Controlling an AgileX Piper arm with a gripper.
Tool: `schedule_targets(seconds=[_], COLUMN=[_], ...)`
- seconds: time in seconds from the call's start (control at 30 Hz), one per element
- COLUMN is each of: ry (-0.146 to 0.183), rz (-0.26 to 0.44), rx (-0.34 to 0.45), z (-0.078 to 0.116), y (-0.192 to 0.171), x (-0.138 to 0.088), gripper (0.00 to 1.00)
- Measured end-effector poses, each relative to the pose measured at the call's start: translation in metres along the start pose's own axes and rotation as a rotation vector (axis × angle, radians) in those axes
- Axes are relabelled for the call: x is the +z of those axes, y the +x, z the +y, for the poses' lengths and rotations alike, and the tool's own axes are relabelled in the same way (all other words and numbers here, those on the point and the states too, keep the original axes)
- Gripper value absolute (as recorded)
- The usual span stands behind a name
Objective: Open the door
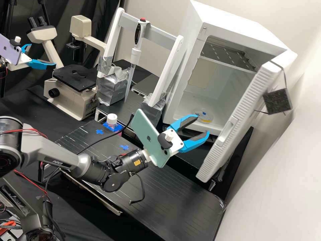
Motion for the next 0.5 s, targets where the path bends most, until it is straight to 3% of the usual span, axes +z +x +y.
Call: schedule_targets(seconds=[0.2,0.33,0.4,0.5], ry=[0.059,0.071,0.065,0.082], rz=[0.067,0.114,0.140,0.096], rx=[-0.087,-0.160,-0.144,-0.165], z=[-0.017,-0.034,-0.040,-0.050], y=[0.001,0.001,-0.009,-0.040], x=[-0.012,-0.021,-0.020,-0.007], gripper=[1.00,1.00,1.00,1.00])
